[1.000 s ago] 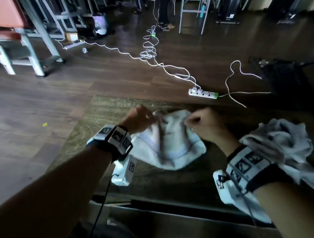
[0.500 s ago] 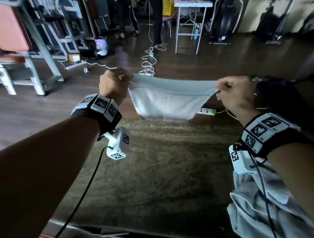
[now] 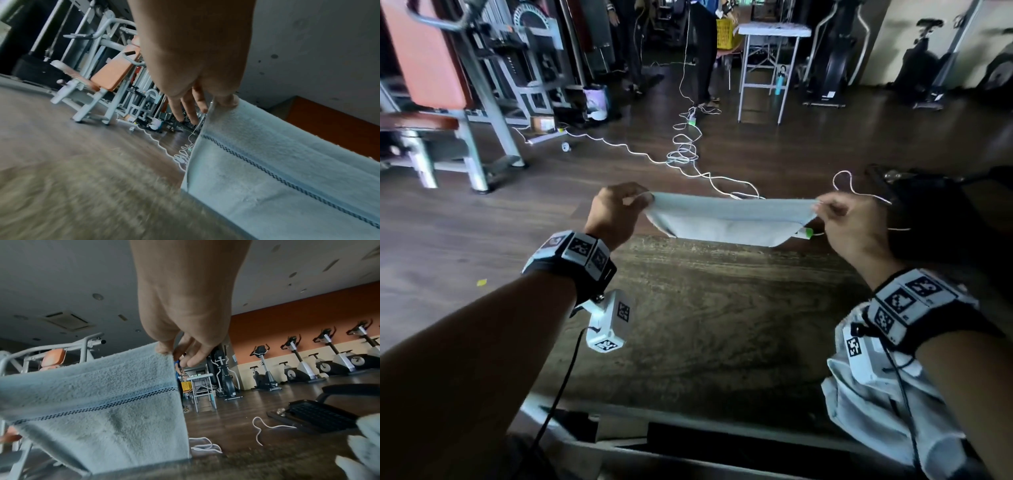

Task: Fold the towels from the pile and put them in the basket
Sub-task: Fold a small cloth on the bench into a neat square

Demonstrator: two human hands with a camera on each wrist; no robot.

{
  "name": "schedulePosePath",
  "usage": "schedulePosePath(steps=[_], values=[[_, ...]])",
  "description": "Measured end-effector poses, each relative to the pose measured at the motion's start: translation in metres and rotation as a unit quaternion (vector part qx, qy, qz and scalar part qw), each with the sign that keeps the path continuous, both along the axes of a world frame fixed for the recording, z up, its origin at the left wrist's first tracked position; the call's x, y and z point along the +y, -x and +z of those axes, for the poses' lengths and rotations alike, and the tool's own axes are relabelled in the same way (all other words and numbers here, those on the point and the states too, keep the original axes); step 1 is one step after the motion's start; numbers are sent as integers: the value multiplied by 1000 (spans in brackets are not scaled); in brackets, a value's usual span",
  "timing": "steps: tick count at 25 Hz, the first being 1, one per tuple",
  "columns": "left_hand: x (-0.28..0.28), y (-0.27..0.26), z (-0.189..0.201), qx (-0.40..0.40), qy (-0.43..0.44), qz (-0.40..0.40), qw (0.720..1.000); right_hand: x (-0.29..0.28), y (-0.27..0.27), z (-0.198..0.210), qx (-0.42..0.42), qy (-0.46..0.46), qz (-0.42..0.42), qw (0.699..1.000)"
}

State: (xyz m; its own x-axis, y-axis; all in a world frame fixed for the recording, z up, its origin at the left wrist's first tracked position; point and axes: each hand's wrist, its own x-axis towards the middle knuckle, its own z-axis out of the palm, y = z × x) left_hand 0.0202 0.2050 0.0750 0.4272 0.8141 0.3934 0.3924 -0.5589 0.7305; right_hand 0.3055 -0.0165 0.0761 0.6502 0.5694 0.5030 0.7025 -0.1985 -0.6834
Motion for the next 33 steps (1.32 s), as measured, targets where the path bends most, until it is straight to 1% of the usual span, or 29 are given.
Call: schedulePosePath(steps=[2,5,7,9,10,13,15,17,20,22,24,26,29,33], values=[[-18,21,-23,31,14,-31,999,-24,16,-25,-6,32,34,999],[-50,54,-47,113,30,-70,991,-68,43,-64,7,84,109,991],[-75,71,-50,155,23,-85,984,-96,57,-82,30,96,117,988],[-96,85,-50,174,29,-90,980,-119,66,-90,60,98,108,988],[-101,91,-53,171,36,-94,980,-128,71,-91,64,96,108,987],[-117,110,-61,160,43,-105,981,-151,85,-85,34,96,127,987],[-130,122,-60,162,42,-103,981,-162,96,-79,27,91,138,986],[-144,133,-55,152,39,-98,983,-173,106,-73,39,94,148,984],[-163,145,-47,124,60,-99,985,-188,118,-64,55,121,170,976],[-176,155,-46,128,74,-102,984,-198,125,-62,59,146,185,970],[-188,164,-47,140,78,-104,982,-203,131,-62,40,170,197,965],[-195,169,-51,132,73,-104,983,-206,134,-64,49,179,195,963],[-197,171,-59,116,90,-97,984,-208,142,-64,66,170,180,967],[-171,156,-81,89,102,-83,987,-198,140,-75,67,155,122,978]])
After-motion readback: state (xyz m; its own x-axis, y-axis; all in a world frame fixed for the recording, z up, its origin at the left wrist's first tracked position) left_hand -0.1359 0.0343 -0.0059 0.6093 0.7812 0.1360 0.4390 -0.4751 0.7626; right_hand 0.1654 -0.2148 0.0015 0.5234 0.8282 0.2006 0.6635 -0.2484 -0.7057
